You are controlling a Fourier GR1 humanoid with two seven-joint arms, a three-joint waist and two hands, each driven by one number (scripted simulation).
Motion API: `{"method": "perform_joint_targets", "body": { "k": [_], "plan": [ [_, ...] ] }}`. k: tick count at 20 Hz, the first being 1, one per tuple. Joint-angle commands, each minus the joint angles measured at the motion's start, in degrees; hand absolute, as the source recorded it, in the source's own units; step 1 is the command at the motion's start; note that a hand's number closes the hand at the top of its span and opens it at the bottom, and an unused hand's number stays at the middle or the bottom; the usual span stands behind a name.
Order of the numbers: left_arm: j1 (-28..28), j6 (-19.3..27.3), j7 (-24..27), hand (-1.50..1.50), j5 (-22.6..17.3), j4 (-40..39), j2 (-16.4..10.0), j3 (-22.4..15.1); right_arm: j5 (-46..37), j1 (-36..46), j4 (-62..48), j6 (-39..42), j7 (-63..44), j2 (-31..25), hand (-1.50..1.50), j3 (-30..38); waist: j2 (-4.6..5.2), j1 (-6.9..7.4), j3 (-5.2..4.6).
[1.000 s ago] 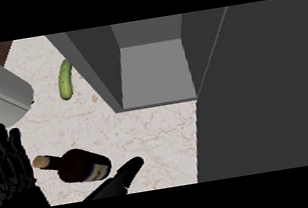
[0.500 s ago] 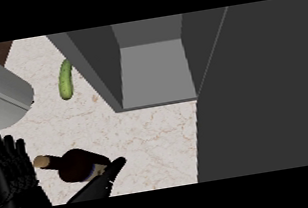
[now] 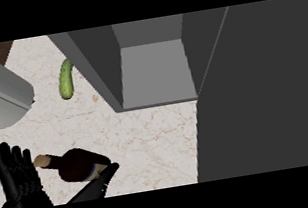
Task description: Pick up the wine, place it into the cabinet and close the cabinet
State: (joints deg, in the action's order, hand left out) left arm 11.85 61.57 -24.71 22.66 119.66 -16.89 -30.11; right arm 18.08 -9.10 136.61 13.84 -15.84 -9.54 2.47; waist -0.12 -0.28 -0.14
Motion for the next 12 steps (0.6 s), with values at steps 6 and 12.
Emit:
{"method": "perform_joint_targets", "body": {
  "k": [6,12],
  "plan": [
    [10.5,-0.8,21.1,-1.50,-19.9,-1.2,-1.2,2.1,5.7,-1.8,5.0,0.6,-2.2,1.3,-1.50,0.3,-0.20,0.71,-0.04],
    [13.4,-11.2,37.8,-1.50,-32.4,-11.3,3.6,9.6,1.9,1.2,3.8,-1.4,-3.9,3.1,-1.50,-2.8,-0.10,0.96,-0.03]
  ]
}}
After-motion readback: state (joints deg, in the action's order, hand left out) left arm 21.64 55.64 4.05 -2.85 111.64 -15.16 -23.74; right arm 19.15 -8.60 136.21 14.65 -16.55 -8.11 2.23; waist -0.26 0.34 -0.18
